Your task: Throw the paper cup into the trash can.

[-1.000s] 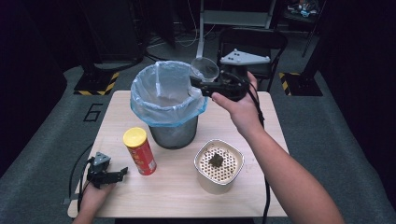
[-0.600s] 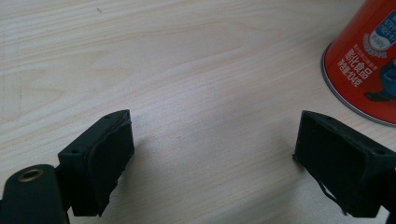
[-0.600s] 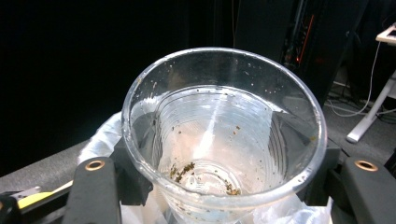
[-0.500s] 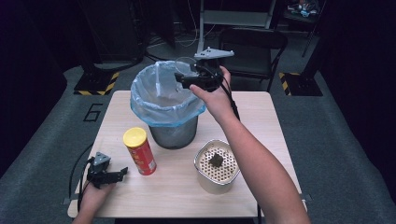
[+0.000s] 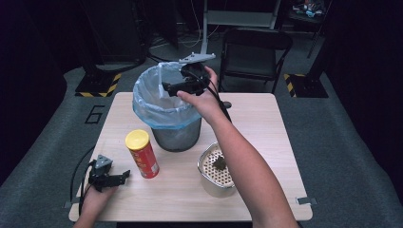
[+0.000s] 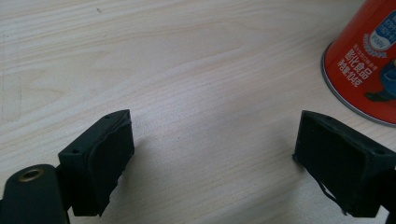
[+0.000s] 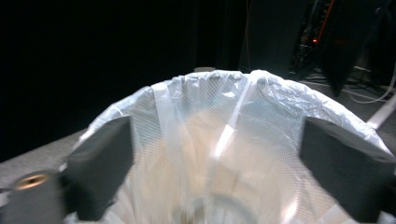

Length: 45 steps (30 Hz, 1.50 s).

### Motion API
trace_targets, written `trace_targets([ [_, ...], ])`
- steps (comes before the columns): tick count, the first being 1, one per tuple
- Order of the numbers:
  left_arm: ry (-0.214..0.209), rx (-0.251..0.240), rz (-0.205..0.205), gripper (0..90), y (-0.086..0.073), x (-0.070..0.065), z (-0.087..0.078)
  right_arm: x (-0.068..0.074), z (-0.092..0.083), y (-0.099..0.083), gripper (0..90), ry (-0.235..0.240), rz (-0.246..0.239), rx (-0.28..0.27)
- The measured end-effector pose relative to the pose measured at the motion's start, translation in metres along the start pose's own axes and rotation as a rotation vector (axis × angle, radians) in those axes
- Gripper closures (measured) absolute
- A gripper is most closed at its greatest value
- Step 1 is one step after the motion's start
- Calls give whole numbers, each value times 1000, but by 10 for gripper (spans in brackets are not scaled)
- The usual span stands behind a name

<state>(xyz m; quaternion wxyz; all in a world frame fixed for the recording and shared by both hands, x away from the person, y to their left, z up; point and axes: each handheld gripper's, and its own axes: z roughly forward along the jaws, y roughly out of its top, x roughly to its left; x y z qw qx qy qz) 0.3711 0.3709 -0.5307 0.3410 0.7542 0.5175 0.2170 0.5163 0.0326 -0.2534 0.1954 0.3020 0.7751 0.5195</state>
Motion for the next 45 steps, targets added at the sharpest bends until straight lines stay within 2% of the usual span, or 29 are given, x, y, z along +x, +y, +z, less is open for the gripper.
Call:
trace_targets([
  [2,0,4,7,114,0,0,0,0,0,-1,62,-2,-25,-1],
  [6,-3,5,16,114,0,0,-1,-2,-8,-2,79,-6,-15,-12],
  [8,-2,-7,22,112,-1,-1,1,-4,-15,-3,89,-11,-13,-29],
  [11,-23,9,39,110,0,-1,0,-8,-26,-7,126,-42,-8,-36],
  [14,-25,-1,29,110,-1,-2,0,-16,-39,-15,142,-69,-16,-38],
  [17,-19,-1,37,114,-1,-1,0,-26,-55,-25,171,-83,-10,-44],
  [20,-6,-3,17,117,-1,-1,-1,-34,-74,-36,241,-69,26,-69],
  [24,0,9,11,126,0,-2,-2,-43,-99,-51,288,-91,24,-91],
  [25,-2,17,12,129,0,-1,-3,-44,-105,-55,295,-96,27,-92],
  [28,-33,17,-25,140,1,-1,-5,-48,-118,-68,314,-117,30,-97],
  [29,-35,9,-21,140,2,0,-6,-49,-122,-72,314,-123,30,-99],
  [30,-41,5,-35,140,2,-2,-6,-50,-125,-76,314,-129,28,-100],
  [32,-53,0,-22,140,4,-2,-10,-52,-130,-83,314,-140,16,-94],
  [35,-82,-17,-49,139,8,-3,-14,-52,-136,-90,314,-152,2,-83],
  [37,-88,-28,-49,137,10,-4,-17,-52,-139,-94,314,-154,-5,-85],
  [40,-100,-40,-43,134,13,-5,-21,-51,-141,-100,313,-158,-5,-81],
  [43,-113,-48,-62,122,17,-6,-26,-51,-142,-109,313,-164,-25,-62],
  [45,-117,-63,-56,121,19,-8,-29,-51,-141,-116,312,-173,-40,-45],
])
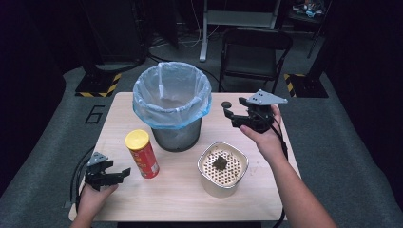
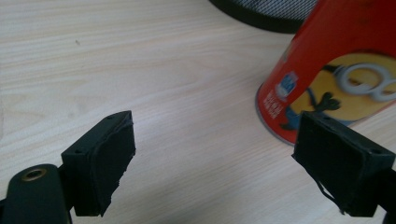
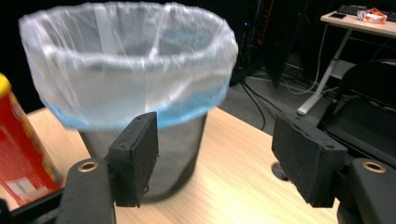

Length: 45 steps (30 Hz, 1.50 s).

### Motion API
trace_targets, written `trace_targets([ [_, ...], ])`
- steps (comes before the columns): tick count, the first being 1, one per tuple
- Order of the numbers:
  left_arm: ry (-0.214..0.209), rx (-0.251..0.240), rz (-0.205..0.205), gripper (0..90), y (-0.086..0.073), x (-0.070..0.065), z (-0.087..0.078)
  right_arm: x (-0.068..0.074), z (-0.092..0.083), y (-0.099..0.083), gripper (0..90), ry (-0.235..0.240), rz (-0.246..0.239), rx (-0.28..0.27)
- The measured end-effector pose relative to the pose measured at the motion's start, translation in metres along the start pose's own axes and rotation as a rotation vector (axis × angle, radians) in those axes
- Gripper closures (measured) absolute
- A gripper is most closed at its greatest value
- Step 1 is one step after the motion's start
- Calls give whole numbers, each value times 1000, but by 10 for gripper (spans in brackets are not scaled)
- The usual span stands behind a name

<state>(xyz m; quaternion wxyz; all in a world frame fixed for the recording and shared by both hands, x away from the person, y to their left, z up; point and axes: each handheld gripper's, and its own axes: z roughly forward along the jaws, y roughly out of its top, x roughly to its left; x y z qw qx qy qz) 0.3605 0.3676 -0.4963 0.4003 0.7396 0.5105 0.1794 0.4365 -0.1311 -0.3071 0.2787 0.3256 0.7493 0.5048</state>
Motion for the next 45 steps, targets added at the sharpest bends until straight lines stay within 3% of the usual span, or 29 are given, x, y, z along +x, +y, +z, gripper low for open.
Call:
trace_targets([
  [12,-80,-26,72,130,10,-21,-19,-4,-2,-43,309,-54,35,35],
  [16,-96,-60,67,128,13,-28,-23,-7,-8,-52,309,-72,58,36],
  [19,-109,-56,74,121,14,-32,-24,-9,-14,-55,309,-74,80,25],
  [25,-136,-47,103,120,18,-41,-20,-6,-29,-63,308,-100,56,18],
  [28,-151,-54,140,120,21,-46,-19,-4,-35,-70,308,-107,66,4],
  [30,-174,-58,145,116,23,-49,-18,-3,-37,-73,308,-115,66,1],
  [37,-190,-57,139,121,27,-57,-5,-5,-43,-77,306,-132,65,10],
  [42,-179,-53,126,124,27,-57,9,-8,-44,-82,302,-131,82,19],
  [45,-145,-48,159,125,26,-57,17,-10,-43,-85,301,-126,95,19],
])
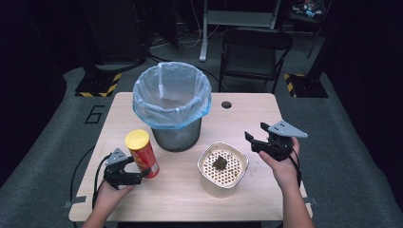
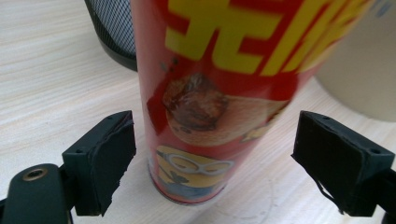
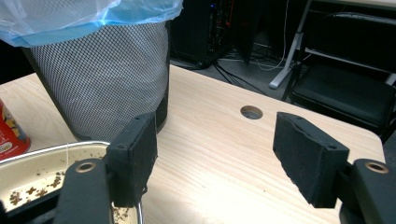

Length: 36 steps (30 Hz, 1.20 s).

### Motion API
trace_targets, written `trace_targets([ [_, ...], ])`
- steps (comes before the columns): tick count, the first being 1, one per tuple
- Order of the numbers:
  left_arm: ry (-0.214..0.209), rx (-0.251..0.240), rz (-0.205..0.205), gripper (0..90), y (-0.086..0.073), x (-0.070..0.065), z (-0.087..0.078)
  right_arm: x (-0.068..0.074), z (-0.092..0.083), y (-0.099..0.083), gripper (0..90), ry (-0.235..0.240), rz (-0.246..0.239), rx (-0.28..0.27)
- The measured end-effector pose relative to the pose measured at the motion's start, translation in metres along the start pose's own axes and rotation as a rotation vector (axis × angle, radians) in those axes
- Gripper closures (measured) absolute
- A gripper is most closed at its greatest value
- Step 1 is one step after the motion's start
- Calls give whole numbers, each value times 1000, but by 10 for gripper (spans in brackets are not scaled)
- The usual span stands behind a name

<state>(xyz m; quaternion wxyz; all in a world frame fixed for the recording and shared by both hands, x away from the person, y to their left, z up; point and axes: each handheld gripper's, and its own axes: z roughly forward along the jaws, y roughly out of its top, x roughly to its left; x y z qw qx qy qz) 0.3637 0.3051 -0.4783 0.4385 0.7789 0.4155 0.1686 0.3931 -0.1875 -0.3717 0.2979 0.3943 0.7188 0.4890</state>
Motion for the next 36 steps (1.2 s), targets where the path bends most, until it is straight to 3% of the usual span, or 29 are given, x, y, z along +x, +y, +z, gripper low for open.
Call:
trace_targets([
  [4,27,15,31,133,0,-2,7,-3,1,-3,301,-11,5,13],
  [6,8,15,15,139,-1,-3,10,-3,1,-4,301,-12,14,15],
  [7,18,10,27,141,-1,-2,12,-4,0,-5,301,-12,15,14],
  [10,13,21,5,146,-4,-2,16,-4,-1,-5,301,-16,16,8],
  [13,16,4,-9,189,-5,-2,16,-4,-2,-6,301,-15,15,10],
  [14,21,-8,3,226,-6,-1,16,-4,-1,-6,301,-15,15,11],
  [18,14,-23,21,240,-6,-3,12,-6,-1,-8,301,-20,17,13],
  [19,9,-34,9,241,-5,-5,10,-6,-1,-8,301,-20,24,17],
  [25,10,-32,52,242,12,-9,-9,-11,-4,-11,301,-29,37,15],
  [29,-18,-24,15,242,28,-12,-23,-12,-7,-9,301,-10,62,1],
  [36,-32,-64,56,242,76,-23,-56,-12,-10,-7,301,7,72,-4],
])
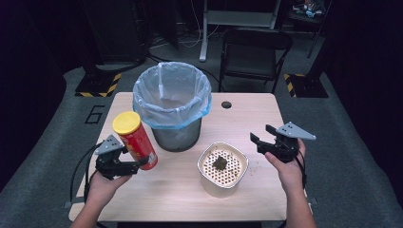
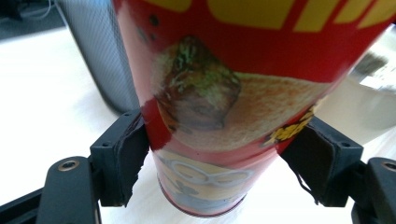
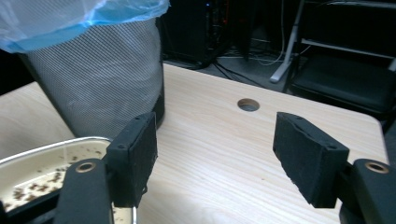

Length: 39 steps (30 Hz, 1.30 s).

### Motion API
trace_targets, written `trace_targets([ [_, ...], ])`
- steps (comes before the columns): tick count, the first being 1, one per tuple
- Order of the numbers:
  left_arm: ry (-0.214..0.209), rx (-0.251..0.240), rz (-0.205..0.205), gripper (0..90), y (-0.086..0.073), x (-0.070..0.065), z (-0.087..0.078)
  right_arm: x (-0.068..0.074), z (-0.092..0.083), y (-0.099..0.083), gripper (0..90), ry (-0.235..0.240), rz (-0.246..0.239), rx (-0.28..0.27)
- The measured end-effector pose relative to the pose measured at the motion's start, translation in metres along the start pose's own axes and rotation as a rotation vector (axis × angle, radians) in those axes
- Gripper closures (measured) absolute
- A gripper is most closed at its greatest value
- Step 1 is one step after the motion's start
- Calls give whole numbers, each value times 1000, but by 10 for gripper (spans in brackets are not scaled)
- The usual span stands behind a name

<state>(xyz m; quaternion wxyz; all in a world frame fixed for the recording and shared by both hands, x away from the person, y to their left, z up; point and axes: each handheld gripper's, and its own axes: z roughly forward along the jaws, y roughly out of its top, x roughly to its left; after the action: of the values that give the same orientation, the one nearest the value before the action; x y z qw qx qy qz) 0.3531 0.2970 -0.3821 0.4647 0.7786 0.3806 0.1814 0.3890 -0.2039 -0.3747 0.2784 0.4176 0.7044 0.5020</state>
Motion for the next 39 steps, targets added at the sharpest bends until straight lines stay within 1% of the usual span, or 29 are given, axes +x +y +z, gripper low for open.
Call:
trace_targets([
  [2,-2,6,20,242,17,-2,-9,1,0,1,302,16,8,-3],
  [3,-2,0,24,242,24,-3,-11,2,0,2,301,16,5,-6],
  [4,-13,6,28,242,32,-4,-15,2,0,3,302,17,2,-6],
  [5,-27,12,28,242,39,-3,-17,3,1,3,301,18,-1,-5],
  [7,-28,13,24,242,51,-4,-21,3,2,3,302,19,-5,-2],
  [10,-24,9,31,242,70,-6,-28,4,4,2,302,15,-9,11],
  [12,-25,13,39,242,81,-7,-32,3,5,3,301,22,-13,15],
  [14,-25,15,47,242,94,-8,-35,3,3,5,301,27,-7,7],
  [16,-32,14,45,242,107,-8,-38,4,1,7,302,31,0,-3],
  [18,-28,22,46,242,119,-7,-41,5,0,8,302,32,-4,-4],
  [20,-18,20,45,242,130,-6,-41,6,0,8,301,33,-4,-2],
  [22,-24,27,48,242,141,-4,-41,6,0,8,302,36,-6,1],
  [23,-26,32,53,242,147,-4,-41,5,0,7,302,34,-8,2],
  [25,-16,31,64,242,158,-6,-41,5,0,7,302,31,-5,3],
  [27,-23,33,68,242,167,-7,-41,4,-1,7,301,29,0,1],
  [30,-19,39,80,242,179,-9,-38,3,-2,7,301,28,4,-2],
  [31,-15,35,79,242,182,-10,-36,3,-2,7,302,27,10,-3],
  [32,-19,42,84,242,186,-11,-35,3,-2,7,302,27,8,-4],
  [35,-10,33,92,242,195,-13,-28,3,-3,7,302,25,9,-9],
  [38,-8,32,93,242,203,-13,-20,3,-3,6,302,23,9,-8],
  [39,-11,30,85,242,205,-13,-16,2,-3,6,302,21,9,-6],
])
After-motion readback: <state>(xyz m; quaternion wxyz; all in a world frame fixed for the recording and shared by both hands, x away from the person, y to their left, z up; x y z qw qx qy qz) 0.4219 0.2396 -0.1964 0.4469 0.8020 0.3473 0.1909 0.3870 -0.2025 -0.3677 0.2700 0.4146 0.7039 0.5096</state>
